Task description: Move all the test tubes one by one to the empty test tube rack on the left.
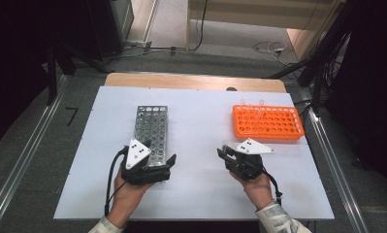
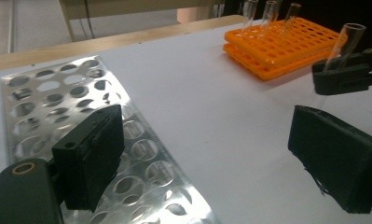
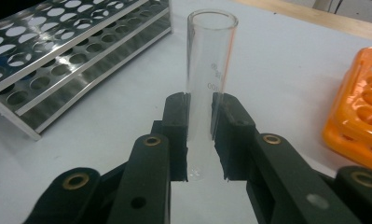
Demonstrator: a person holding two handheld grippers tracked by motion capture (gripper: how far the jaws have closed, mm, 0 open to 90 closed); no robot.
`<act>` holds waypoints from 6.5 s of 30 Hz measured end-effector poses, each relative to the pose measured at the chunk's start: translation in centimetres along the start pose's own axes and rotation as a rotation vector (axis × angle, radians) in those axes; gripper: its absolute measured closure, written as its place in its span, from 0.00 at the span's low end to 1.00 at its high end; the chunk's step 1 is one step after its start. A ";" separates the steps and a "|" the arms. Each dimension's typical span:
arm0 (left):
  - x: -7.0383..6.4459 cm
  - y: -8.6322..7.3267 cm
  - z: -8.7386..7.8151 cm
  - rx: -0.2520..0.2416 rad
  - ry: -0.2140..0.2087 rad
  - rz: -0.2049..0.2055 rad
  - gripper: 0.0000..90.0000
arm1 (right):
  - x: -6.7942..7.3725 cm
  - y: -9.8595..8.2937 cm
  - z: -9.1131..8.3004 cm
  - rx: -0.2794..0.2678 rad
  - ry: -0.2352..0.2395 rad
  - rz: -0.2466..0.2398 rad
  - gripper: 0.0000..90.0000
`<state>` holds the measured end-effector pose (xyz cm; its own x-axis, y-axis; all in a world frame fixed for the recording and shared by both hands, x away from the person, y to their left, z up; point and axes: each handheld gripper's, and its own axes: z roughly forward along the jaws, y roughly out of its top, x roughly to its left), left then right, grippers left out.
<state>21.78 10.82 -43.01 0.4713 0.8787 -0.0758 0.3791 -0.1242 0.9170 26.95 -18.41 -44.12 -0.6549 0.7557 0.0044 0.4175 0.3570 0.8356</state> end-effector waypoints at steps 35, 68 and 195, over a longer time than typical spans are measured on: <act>-5.3 1.3 4.1 0.058 -0.246 0.072 0.76 | 5.0 -0.1 1.8 0.021 0.148 -0.081 0.81; -0.8 3.6 1.2 -0.001 -0.163 -0.019 0.83 | 5.0 0.0 1.7 0.037 0.185 -0.087 0.34; 5.4 -1.0 -3.9 -0.038 0.114 -0.172 0.20 | -13.8 0.2 2.4 -0.015 -0.320 0.236 0.49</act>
<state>20.88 17.48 -42.79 0.3085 0.9322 -0.1895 0.4145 0.0476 0.9088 37.62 -27.47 -45.30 -0.3118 0.9497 0.0283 0.5225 0.1466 0.8399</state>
